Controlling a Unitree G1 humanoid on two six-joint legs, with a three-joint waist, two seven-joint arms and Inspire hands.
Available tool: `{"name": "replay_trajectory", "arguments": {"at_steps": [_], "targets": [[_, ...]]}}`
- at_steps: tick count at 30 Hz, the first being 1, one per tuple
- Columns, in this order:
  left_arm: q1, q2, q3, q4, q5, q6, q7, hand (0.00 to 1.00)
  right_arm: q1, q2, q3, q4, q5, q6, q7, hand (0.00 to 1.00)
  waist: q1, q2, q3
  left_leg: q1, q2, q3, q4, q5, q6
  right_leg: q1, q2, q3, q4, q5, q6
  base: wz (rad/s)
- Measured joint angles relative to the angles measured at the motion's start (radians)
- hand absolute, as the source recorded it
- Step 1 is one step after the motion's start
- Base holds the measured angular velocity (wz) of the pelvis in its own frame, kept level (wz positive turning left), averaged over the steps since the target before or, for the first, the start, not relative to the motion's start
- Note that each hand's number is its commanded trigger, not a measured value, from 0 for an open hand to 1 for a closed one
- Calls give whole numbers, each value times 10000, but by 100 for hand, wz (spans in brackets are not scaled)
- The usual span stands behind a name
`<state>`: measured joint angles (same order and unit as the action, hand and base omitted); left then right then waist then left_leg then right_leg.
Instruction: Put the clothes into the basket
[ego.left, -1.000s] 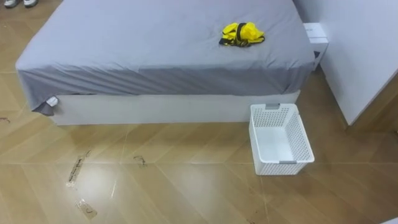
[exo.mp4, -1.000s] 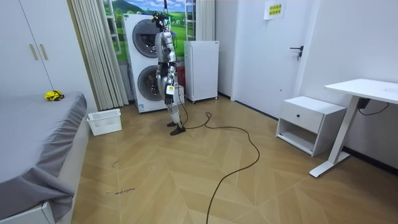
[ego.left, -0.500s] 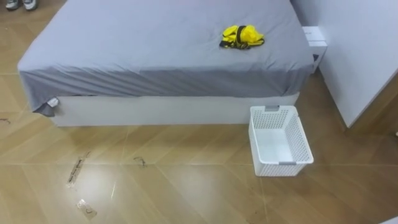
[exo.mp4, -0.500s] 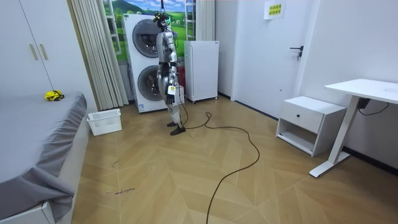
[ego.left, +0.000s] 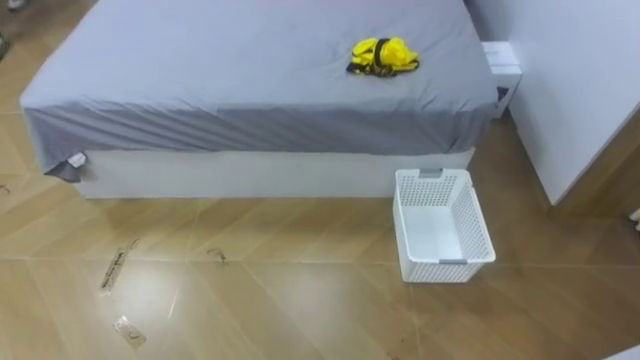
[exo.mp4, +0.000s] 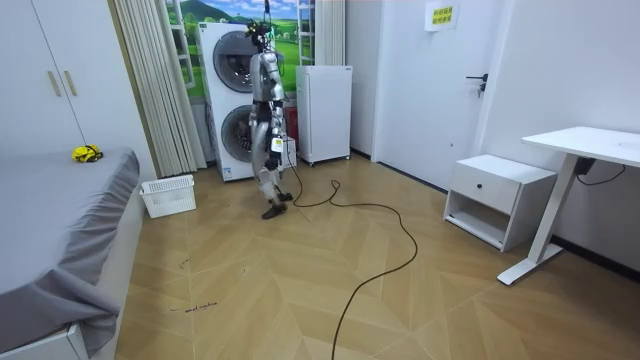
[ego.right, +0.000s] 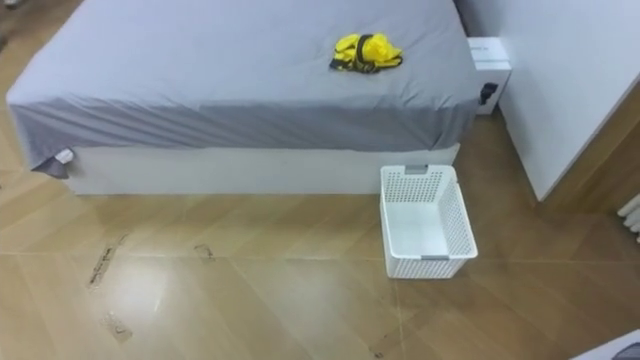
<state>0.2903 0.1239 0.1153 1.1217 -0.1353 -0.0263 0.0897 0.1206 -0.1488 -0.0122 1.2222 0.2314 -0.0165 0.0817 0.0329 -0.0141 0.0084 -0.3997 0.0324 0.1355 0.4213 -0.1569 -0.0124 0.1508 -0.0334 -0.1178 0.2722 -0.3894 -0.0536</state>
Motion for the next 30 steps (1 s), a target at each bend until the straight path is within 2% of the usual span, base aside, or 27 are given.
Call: {"name": "replay_trajectory", "arguments": {"at_steps": [1,2,3,4,5,6,7,8,10,11,12,13,14,15,16,17,19,20,21,22,23,24,25,27,28,29,30], "targets": [[132,-5,0,3,1,6,46,0,-2,7,8,-24,-68,41,0,0,33,-29,6,-108,0,-2,-355,353,5,114,-49,103,-18,-91,63,-42],[244,-43,17,111,109,30,82,0,-5,-17,3,-51,-274,65,-11,0,34,-39,10,-294,15,6,-728,1031,62,345,-139,188,-127,-258,226,-25],[248,-84,26,184,220,37,80,0,-9,-38,-28,-47,-456,66,-49,0,25,-95,10,-363,-106,114,-733,1686,298,545,-345,238,-243,-420,405,-14],[229,-114,24,184,226,31,74,0,-18,-43,-76,-48,-482,62,-58,0,7,-162,1,-389,-238,234,-678,1951,534,594,-496,257,-295,-526,517,0],[133,-155,15,221,212,-2,65,0,-28,-34,-179,-57,-490,37,-84,0,-25,-329,-75,-511,-467,528,-199,1655,765,626,-807,268,-353,-657,724,-5],[-58,-180,0,232,208,-61,50,0,-87,-27,-212,-78,-491,-2,-148,0,-12,-357,-9,-706,-530,669,534,1183,826,669,-974,330,-351,-579,899,-8],[-124,-165,24,232,198,-70,43,0,-91,-2,-218,-106,-488,-69,-162,0,-25,-346,9,-770,-517,712,907,884,855,763,-1028,336,-319,-488,1044,-21],[-227,-83,29,227,154,-96,47,0,-23,22,-137,-266,-447,-126,-165,0,20,-334,21,-786,-430,859,1640,304,936,893,-1201,370,21,-323,1155,-17],[-415,88,30,229,70,-122,55,0,-14,55,-89,-363,-401,-158,-196,0,11,-398,54,-422,-437,1210,2196,-285,1149,709,-1440,318,1616,-85,1346,-13],[-539,109,25,207,69,-181,94,0,0,-7,-92,-445,-409,-153,-306,0,12,-368,48,228,-463,1375,1843,-924,1018,196,-1593,244,3175,513,1390,0],[-755,143,21,141,82,-204,162,0,33,-12,-129,-590,-397,-157,-465,0,-12,-386,47,807,-616,1499,1532,-1182,1088,-288,-1812,58,4670,1594,1308,4],[-859,142,22,94,96,-220,191,0,35,-24,-160,-607,-393,-160,-509,0,18,-357,22,1153,-689,1500,1295,-1247,1117,-501,-1909,20,5249,2333,1199,7],[-1059,135,4,-38,98,-263,268,0,0,-21,-213,-674,-401,-173,-569,0,33,-150,-85,1788,-806,1298,707,-1363,1183,-1039,-1900,-32,6108,2968,955,0],[-1286,126,15,-50,110,-338,387,0,-126,-16,-173,-794,-335,-177,-539,0,66,-55,-44,2427,-762,1187,46,-1337,1138,-1861,-1667,-296,6853,1974,692,0],[-1392,118,15,-40,116,-403,393,0,-164,-15,-134,-912,-265,-175,-525,0,67,5,-12,2764,-711,1067,-268,-1280,1046,-2326,-1454,-427,7036,1484,508,9],[-1494,85,-10,-89,116,-500,401,0,-180,5,-83,-1206,-178,-178,-526,0,-8,123,1,3319,-549,924,-736,-1244,963,-3188,-971,-710,6831,864,390,26],[-1719,79,-150,-120,112,-546,397,0,-184,104,-81,-1600,-174,-167,-591,0,-62,178,22,4005,-510,470,-1275,-1329,841,-4327,-507,-808,5559,608,355,41],[-1831,71,-447,-138,109,-544,391,0,-187,160,-81,-1877,-186,-163,-687,0,-133,165,10,4414,-452,198,-1564,-1438,741,-4865,-392,-803,4137,696,356,63],[-1798,-8,-713,-260,89,-537,378,0,-193,209,-79,-2121,-184,-181,-867,0,-147,148,2,4858,-340,-48,-1874,-1568,595,-5124,-343,-772,2432,1272,394,66],[-1808,-64,-858,-286,96,-530,373,0,-228,214,-71,-2170,-183,-214,-943,0,-136,191,19,5113,-216,-137,-1998,-1664,495,-5202,-319,-816,1814,2005,386,63],[-1708,-145,-1052,-295,96,-525,354,0,-237,266,-61,-2268,-194,-347,-1115,0,-96,288,-7,5605,84,-371,-2138,-1843,260,-5171,-161,-832,885,3169,335,49],[-1562,-138,-1189,-324,84,-513,330,0,-244,325,-56,-2601,-277,-428,-1279,0,-11,289,-122,5765,301,-529,-2091,-2079,-27,-5052,24,-978,763,3778,-20,41],[-1493,-162,-1246,-325,80,-483,324,0,-322,320,-88,-2737,-345,-511,-1342,0,12,343,-171,5800,490,-564,-1975,-2168,-150,-4980,150,-1156,904,3731,-207,21],[-1215,-225,-1265,-341,82,-473,206,0,-651,221,-129,-3629,-532,-610,-1668,0,225,625,-3,6118,894,-472,-2086,-1824,-747,-4815,349,-1467,1790,3234,-503,15],[-1196,-220,-1263,-351,84,-473,136,0,-661,180,-156,-3921,-537,-607,-1738,0,221,670,34,6267,937,-443,-2114,-1642,-800,-4876,321,-1541,2246,3066,-572,13],[-1070,-174,-1126,-486,93,-490,78,0,-755,179,-192,-4442,-526,-604,-1803,0,241,611,189,6627,1052,-602,-1841,-1473,-789,-5441,208,-2017,3545,2641,-582,-21],[-656,143,-928,-784,90,-500,64,0,-861,352,-52,-4997,-534,-581,-1814,0,409,442,-23,6466,1093,-438,-779,-1566,-898,-5389,345,-2136,2215,2976,-591,-38]]}}
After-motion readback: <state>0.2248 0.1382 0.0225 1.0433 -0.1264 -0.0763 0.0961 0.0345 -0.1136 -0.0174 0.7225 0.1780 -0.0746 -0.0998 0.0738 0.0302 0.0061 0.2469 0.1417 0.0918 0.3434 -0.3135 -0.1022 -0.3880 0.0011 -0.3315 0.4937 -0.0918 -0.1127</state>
